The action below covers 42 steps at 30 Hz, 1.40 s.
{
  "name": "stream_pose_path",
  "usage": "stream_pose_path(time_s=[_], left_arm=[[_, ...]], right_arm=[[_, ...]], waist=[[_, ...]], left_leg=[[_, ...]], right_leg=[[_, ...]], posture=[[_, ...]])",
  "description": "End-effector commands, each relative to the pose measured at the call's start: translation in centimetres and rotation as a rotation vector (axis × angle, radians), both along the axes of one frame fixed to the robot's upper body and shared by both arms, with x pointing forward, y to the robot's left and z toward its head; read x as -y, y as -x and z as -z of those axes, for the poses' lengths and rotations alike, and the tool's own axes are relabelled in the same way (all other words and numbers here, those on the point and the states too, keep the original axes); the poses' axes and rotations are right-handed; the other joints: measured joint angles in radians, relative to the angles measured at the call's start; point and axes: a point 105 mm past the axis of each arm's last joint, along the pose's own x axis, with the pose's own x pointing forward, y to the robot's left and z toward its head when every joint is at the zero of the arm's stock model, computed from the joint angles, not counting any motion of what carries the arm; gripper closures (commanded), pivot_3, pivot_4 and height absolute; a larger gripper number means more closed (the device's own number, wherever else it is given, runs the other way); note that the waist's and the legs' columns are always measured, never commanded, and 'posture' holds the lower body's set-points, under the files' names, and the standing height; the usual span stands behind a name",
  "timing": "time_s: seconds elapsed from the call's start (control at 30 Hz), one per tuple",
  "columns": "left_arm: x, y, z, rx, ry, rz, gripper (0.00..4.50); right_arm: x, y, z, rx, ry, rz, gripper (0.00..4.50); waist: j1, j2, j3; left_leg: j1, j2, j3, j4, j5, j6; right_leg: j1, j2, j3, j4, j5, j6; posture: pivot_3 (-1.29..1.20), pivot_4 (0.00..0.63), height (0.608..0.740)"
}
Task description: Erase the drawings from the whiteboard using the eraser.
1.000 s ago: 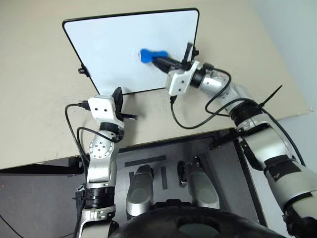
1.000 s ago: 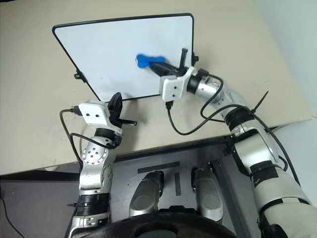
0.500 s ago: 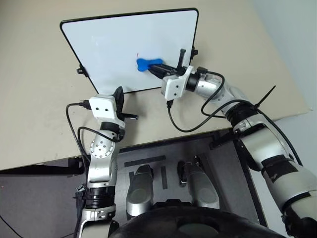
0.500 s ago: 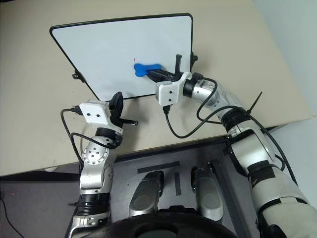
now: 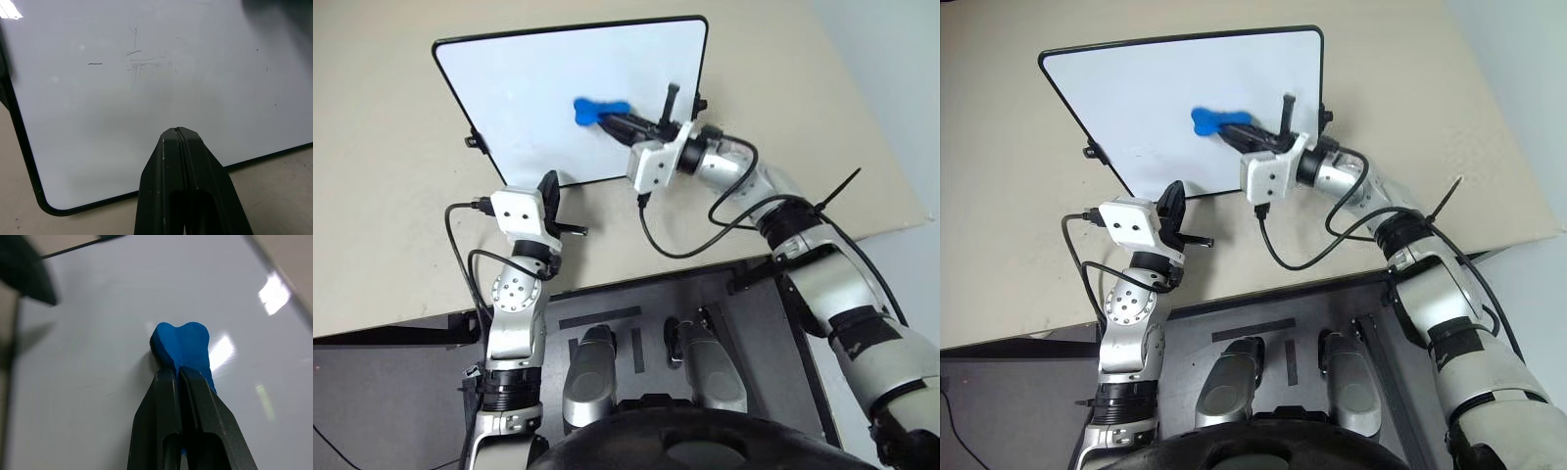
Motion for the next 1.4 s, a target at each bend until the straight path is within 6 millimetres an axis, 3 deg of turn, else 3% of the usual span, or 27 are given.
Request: stream_pose_path(time_s=[0.03,0.23,0.4,0.5,0.67,0.93,1.07,1.2,1.4], left_arm=[[0.1,0.0,-1.0,0.046,-0.005,0.003,4.5],[-0.1,0.2,-1.1,0.046,-0.009,0.004,4.5],[-0.2,0.4,-1.1,0.038,-0.015,0.01,4.5],[-0.2,0.3,-1.0,0.033,-0.019,0.019,4.5],[-0.3,0.0,-1.2,0.032,-0.03,0.033,4.5],[-0.9,-0.6,-1.8,0.042,-0.049,0.039,4.5],[-0.4,-1.0,-2.0,0.048,-0.053,0.062,4.5],[-0.4,-1.6,-2.2,0.047,-0.064,0.086,4.5],[0.5,-2.6,-2.5,0.05,-0.076,0.148,4.5]], right_arm=[[0.8,0.1,0.2,-0.025,0.003,0.002,4.48],[3.6,2.2,0.9,-0.139,-0.037,-0.019,4.48],[6.3,5.0,3.1,-0.455,-0.04,-0.018,4.48],[7.3,6.0,4.1,-0.56,-0.022,0.0,4.48],[7.9,5.8,5.2,-0.596,-0.011,0.061,3.06],[8.2,6.0,2.5,-0.598,-0.179,0.097,0.35],[10.6,6.1,1.5,-0.635,-0.302,0.177,0.35],[12.5,6.2,2.1,-0.675,-0.359,0.274,0.35],[12.7,6.4,2.4,-0.663,-0.38,0.321,0.35]], waist=[[0.0,0.0,0.0],[0.003,0.0,0.0],[0.003,-0.001,-0.001],[0.003,-0.001,-0.001],[0.0,-0.001,-0.001],[0.002,-0.001,0.0],[0.008,-0.001,0.0],[0.008,-0.001,-0.001],[0.01,-0.001,0.0]], left_leg=[[0.0,0.0,0.0,0.0,0.0,0.0],[-0.001,0.0,0.0,0.0,0.0,0.0],[-0.003,-0.001,0.002,0.001,0.0,0.0],[-0.003,-0.001,0.002,0.002,0.0,0.0],[0.001,-0.001,0.002,0.005,0.001,0.001],[0.009,-0.001,0.002,0.005,0.001,0.001],[0.009,-0.004,0.001,0.005,0.0,0.001],[0.009,-0.006,0.001,0.005,-0.001,0.002],[0.01,-0.006,0.0,0.005,0.0,0.003]], right_leg=[[0.0,0.0,0.0,0.0,0.0,0.0],[0.0,0.0,0.0,0.0,0.0,0.0],[0.0,0.0,0.0,-0.002,-0.003,0.003],[0.001,0.0,0.0,-0.002,-0.004,0.004],[0.005,0.001,0.001,0.0,-0.004,0.004],[0.013,0.001,0.001,0.0,-0.009,0.012],[0.014,0.001,0.002,0.0,-0.008,0.009],[0.015,-0.001,0.003,0.0,-0.01,0.011],[0.016,0.0,0.003,0.001,-0.015,0.018]], posture=[[0.0,0.15,0.74],[0.0,0.15,0.74],[0.0,0.15,0.74],[0.0,0.15,0.74],[0.0,0.15,0.74],[0.0,0.15,0.74],[0.0,0.15,0.74],[0.0,0.15,0.74],[0.0,0.15,0.74]])
